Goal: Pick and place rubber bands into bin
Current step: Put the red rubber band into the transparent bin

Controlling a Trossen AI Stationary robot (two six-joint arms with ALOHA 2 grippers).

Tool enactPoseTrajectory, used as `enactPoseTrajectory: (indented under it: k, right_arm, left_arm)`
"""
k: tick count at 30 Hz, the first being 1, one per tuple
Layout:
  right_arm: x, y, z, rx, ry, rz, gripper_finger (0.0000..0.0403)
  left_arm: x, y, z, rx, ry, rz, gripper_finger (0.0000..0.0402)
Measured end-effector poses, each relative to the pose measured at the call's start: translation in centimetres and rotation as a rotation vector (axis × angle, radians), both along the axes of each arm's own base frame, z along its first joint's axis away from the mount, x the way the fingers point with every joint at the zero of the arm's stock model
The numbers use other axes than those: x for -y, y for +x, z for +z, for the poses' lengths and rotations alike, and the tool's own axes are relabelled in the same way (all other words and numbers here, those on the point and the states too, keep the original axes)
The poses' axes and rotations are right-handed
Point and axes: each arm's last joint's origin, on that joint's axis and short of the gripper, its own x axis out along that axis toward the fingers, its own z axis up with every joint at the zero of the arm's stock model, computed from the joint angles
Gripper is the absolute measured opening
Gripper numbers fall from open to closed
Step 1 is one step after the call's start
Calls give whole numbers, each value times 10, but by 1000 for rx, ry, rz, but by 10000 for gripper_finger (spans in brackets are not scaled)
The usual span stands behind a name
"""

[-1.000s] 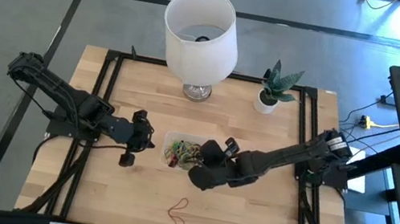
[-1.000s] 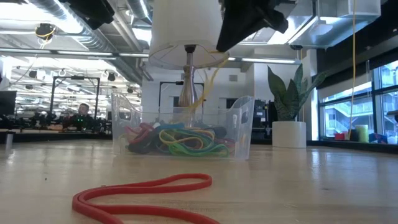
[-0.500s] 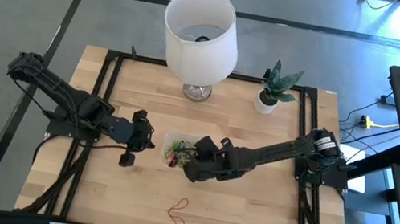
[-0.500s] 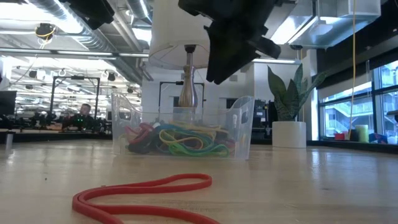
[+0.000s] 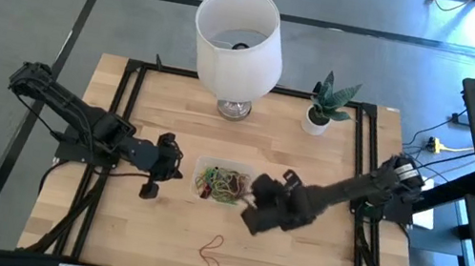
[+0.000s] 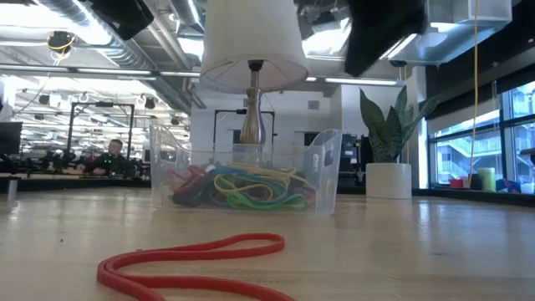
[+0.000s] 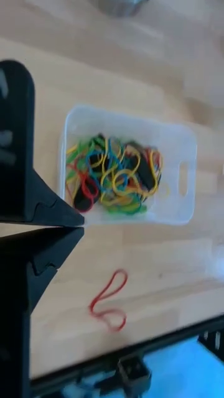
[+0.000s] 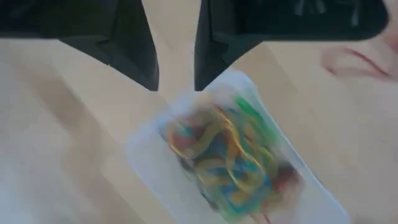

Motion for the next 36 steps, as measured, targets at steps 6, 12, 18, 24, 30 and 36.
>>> enactPoseTrajectory:
  k: [6, 12, 18, 24, 30, 36]
  right_arm:
    - [-29, -36, -23, -39, -30, 48, 58]
    - [-37, -79, -52, 62, 59, 34, 7]
    - [-22, -128, -70, 133, 119, 100, 18]
    - [3, -170, -75, 184, 165, 146, 10]
    - [23, -201, -75, 223, 182, 257, 8]
    - [35, -219, -75, 257, 203, 343, 20]
  left_arm:
    - [6, 5, -3, -2, -47, -21, 48]
    - [25, 27, -14, -1, -36, -76, 112]
    - [53, 68, -18, -50, 4, -67, 135]
    - [68, 114, -21, -94, 12, 8, 137]
    - [91, 142, -38, -214, 11, 53, 134]
    - [120, 150, -71, -341, -70, 143, 127]
